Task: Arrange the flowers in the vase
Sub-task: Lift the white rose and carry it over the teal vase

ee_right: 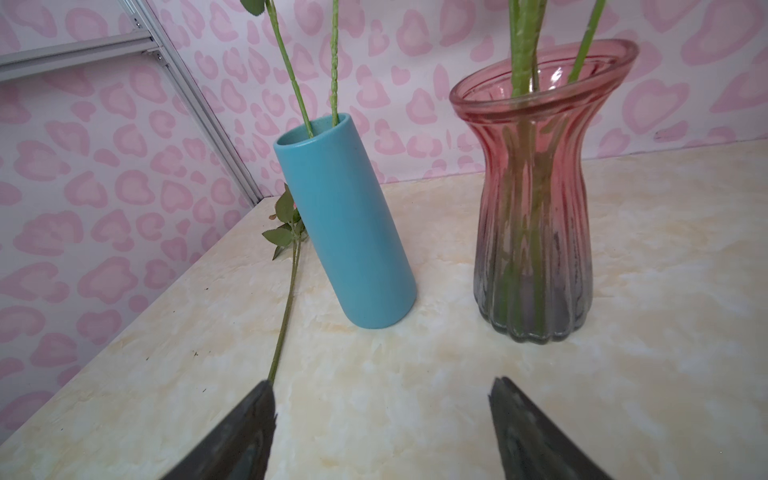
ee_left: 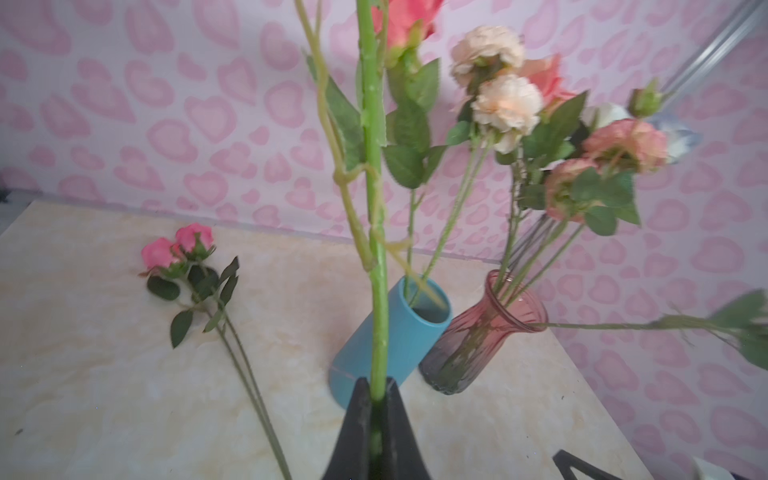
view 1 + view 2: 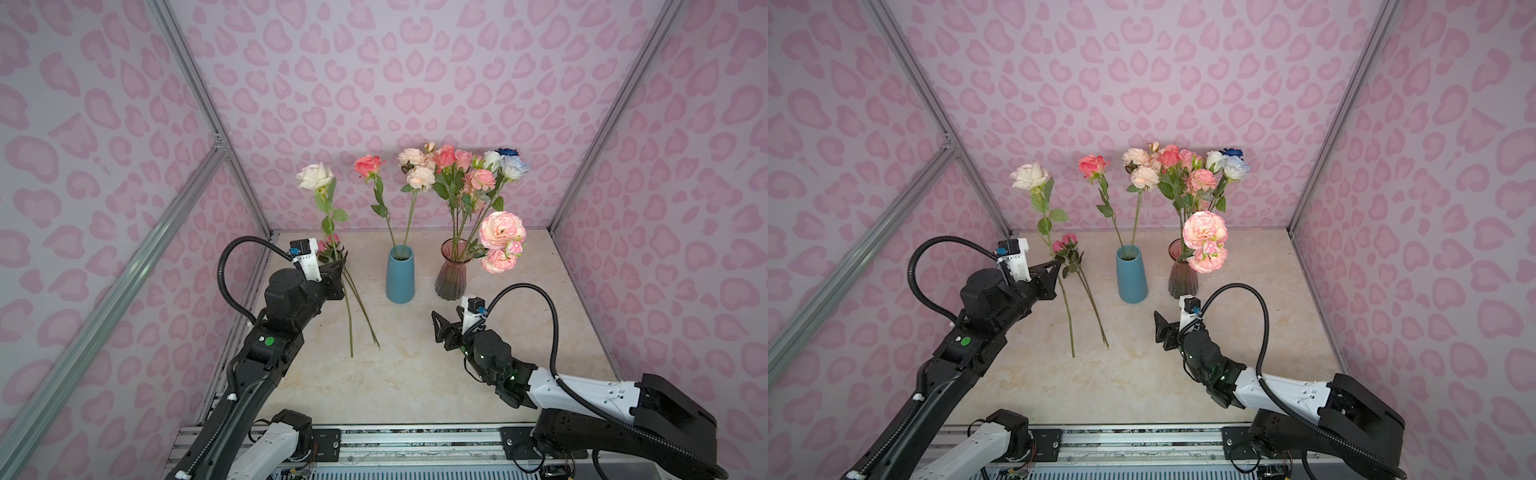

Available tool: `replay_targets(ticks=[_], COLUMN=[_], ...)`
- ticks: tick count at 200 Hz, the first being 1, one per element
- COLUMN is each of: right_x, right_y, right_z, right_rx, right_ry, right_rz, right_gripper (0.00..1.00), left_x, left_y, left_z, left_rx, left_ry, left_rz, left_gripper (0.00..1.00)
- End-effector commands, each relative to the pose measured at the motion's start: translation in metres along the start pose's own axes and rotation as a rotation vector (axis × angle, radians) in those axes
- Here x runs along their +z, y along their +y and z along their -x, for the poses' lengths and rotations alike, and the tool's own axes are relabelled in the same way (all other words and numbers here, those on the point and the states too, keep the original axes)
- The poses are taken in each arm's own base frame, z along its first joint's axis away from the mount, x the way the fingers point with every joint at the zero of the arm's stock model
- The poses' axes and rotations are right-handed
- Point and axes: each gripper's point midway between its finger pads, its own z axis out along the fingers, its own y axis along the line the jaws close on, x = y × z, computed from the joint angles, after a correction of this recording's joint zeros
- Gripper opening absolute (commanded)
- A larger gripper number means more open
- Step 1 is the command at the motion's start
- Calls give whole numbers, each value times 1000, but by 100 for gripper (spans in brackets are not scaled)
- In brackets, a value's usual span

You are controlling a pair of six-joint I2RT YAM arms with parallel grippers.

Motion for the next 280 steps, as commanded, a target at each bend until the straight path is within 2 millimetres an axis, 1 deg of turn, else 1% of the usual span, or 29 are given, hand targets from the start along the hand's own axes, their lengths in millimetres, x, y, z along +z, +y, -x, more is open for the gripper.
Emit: replay_targets(ticks=[1, 24, 36, 42, 44, 48, 74, 95, 127, 139, 141, 145, 155, 179, 198, 217, 242, 264, 271, 280], right_x=[0, -1, -2, -3, -4, -4, -5, -5, -5, -4, -4, -4, -3, -3, -3, -2, -2, -1, -1, -1], right_y=[-1, -1, -2, -2, -2, -1, -2, -5, -6, -6, -6, -6, -6, -6, -7, -8, -7, -6, -6, -6], right_z=[4, 7, 7, 8, 8, 9, 11, 11, 11, 11, 11, 11, 10, 10, 10, 10, 10, 9, 10, 9], right_rx=[-5, -2, -3, -3, -4, -4, -5, -20, -28, -28, -30, -30, -31, -39, -45, -51, -52, -54, -53, -54], right_ry=[-24, -32, -37, -41, -41, -44, -50, -52, -53, -52, -51, -50, -48, -46, -48, -48, -44, -42, -42, -41], right_rz=[-11, -10, -9, -5, -4, 0, -5, -21, -30, -32, -32, -32, -33, -35, -41, -45, -43, -44, -44, -45], right_gripper=[82, 82, 81, 81, 81, 81, 81, 81, 81, 81, 81, 81, 81, 81, 81, 81, 81, 81, 81, 81], left_x=[-18, -28, -27, -22, -23, -22, -1, 23, 54, 62, 66, 65, 73, 95, 114, 132, 146, 158, 161, 163], left_y=[-27, -50, -60, -64, -67, -70, -91, -105, -131, -141, -142, -147, -154, -159, -159, -155, -150, -141, -138, -134], left_z=[49, 75, 84, 85, 90, 93, 105, 119, 150, 162, 160, 170, 174, 169, 159, 147, 132, 112, 103, 95], left_rx=[136, 180, 206, 222, 224, 231, 296, 310, 325, 330, 332, 330, 333, 324, 325, 315, 297, 286, 276, 263], left_ry=[-224, -307, -337, -337, -359, -374, -459, -513, -584, -609, -603, -624, -630, -632, -620, -608, -585, -544, -523, -506], left_rz=[-46, -94, -111, -115, -123, -127, -144, -154, -193, -208, -211, -222, -239, -254, -258, -239, -231, -212, -209, -208], left_gripper=[4, 3, 3, 3, 3, 3, 3, 4, 4, 4, 4, 4, 4, 4, 4, 4, 4, 4, 6, 11])
